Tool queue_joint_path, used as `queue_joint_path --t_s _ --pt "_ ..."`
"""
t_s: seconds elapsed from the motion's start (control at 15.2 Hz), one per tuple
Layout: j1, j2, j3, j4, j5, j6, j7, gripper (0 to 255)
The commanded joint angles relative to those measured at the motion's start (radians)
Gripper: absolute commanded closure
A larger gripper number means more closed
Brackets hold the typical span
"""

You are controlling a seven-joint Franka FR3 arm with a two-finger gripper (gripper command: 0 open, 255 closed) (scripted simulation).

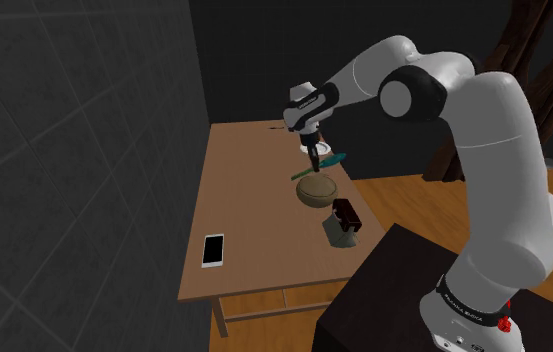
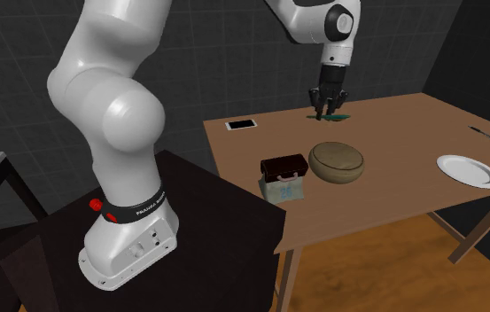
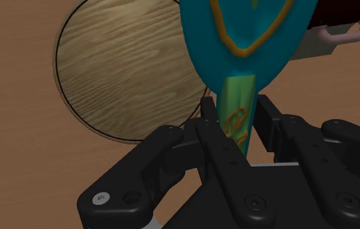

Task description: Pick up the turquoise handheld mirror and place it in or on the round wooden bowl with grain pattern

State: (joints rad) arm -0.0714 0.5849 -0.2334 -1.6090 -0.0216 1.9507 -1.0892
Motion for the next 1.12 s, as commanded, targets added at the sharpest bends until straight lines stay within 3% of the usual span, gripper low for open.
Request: queue_joint_path --t_s 0.0,0.26,1.06 --pt "-0.031 0.053 -0.005 0.092 0.007 -0.036 -0.034 255" --pt "-0.094 0.179 -0.007 0.307 0.022 -0.118 -0.089 255" --pt "-0.100 0.261 0.003 0.281 0.032 -0.012 -0.080 255"
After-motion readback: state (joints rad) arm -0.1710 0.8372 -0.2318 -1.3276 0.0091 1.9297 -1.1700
